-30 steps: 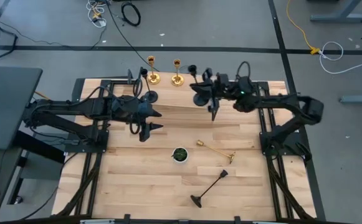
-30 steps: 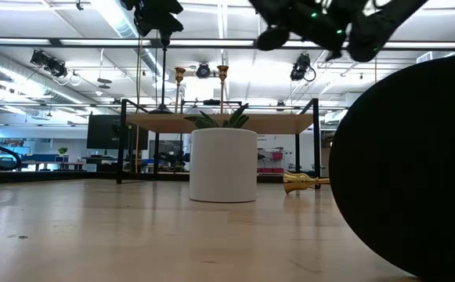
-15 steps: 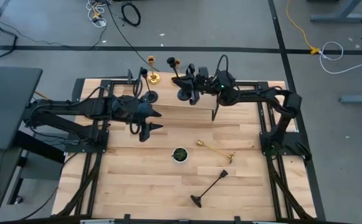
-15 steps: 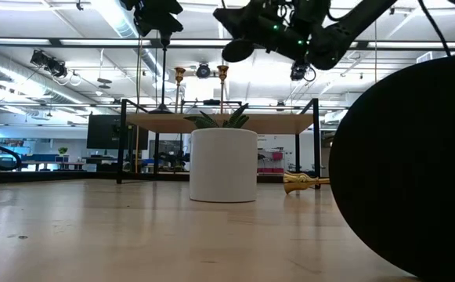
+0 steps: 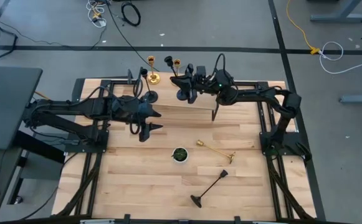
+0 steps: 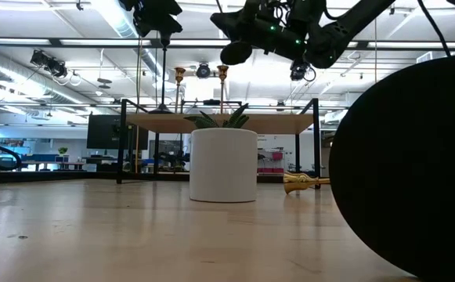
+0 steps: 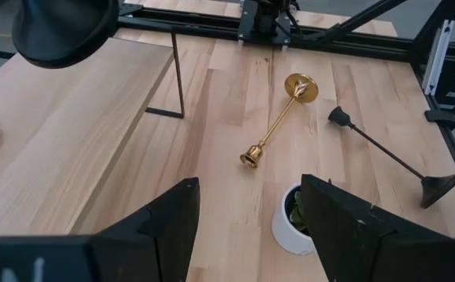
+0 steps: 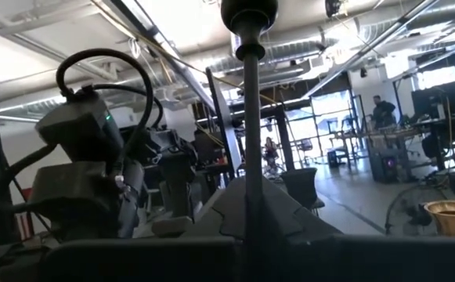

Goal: Pick & Place candle stick holders
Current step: Put the top black candle holder on the shelf aligned with the other black candle holder

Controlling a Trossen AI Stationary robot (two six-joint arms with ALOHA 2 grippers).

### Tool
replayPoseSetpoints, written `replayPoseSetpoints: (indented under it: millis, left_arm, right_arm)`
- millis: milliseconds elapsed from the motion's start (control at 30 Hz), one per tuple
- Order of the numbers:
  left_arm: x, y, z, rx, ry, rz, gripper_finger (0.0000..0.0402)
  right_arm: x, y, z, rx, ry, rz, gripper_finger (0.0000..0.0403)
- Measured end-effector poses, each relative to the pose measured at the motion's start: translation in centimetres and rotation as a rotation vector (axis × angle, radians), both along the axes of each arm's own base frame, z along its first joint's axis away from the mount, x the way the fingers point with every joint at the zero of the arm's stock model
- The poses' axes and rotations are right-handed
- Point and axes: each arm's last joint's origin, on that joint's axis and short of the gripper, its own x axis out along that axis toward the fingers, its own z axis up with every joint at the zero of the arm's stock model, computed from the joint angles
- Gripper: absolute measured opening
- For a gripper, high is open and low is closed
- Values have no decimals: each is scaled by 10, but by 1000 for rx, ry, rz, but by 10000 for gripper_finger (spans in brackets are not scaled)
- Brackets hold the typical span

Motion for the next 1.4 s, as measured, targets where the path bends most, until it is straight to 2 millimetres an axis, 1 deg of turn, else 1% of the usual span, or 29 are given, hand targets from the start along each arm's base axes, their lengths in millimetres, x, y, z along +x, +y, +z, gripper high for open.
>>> replayPoseSetpoints:
  millis: [200, 533, 633, 800, 967, 1200, 1400]
  left_arm:
    - [0, 0, 0, 0, 0, 0, 222]
    - [0, 0, 0, -1, 0, 0, 222]
    - [0, 0, 0, -1, 0, 0, 222]
    - [0, 0, 0, -1, 0, 0, 222]
    - [0, 0, 0, 0, 0, 0, 222]
    - [0, 0, 0, -1, 0, 0, 222]
    - [0, 0, 0, 0, 0, 0, 222]
  right_arm:
    - [0, 0, -1, 0, 8, 8, 15]
    - [-3, -15, -6, 45, 56, -72, 43]
    - [-3, -17, -9, 70, 78, -102, 43]
    - [-3, -18, -10, 71, 99, -92, 38]
    - [-1, -18, -15, 68, 152, -86, 38]
    - [-1, -18, -17, 61, 160, -131, 38]
    - [2, -15, -22, 47, 210, -157, 39]
